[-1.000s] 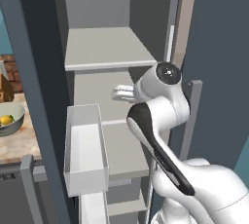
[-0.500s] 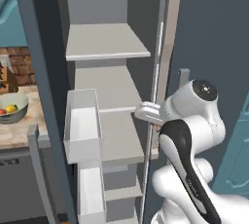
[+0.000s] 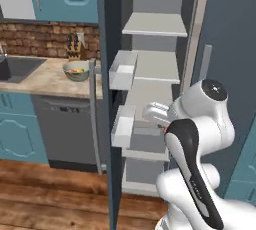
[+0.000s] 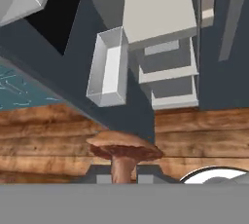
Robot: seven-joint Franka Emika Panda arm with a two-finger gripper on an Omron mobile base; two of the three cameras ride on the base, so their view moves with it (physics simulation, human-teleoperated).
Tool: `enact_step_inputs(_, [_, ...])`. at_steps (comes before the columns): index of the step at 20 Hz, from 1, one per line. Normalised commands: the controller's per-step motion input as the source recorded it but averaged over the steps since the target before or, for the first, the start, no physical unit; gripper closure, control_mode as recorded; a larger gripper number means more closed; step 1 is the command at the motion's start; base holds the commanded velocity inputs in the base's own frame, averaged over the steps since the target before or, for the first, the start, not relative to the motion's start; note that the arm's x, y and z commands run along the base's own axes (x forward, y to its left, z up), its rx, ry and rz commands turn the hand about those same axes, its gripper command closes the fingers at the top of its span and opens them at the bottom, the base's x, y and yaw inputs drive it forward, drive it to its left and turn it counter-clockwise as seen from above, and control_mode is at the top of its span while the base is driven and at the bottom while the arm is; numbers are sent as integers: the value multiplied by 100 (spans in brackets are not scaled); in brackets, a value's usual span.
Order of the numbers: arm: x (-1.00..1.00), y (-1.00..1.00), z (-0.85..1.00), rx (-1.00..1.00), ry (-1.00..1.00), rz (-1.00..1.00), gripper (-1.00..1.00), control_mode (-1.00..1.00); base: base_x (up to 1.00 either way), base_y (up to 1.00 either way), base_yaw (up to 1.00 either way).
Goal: Take the mango, lemon, and mushroom from the freezer and place them in the bowl on the counter.
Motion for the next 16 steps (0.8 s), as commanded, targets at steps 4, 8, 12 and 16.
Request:
enact_step_inputs(4, [0, 0, 0, 0, 0, 0, 100, 100, -10, 50, 83])
enact_step_inputs(8, [0, 0, 0, 0, 0, 0, 100, 100, 0, 61, 86])
enact_step_inputs(12, [0, 0, 0, 0, 0, 0, 100, 100, -3, 79, 82])
enact_step_inputs(16, [0, 0, 0, 0, 0, 0, 100, 100, -12, 96, 76])
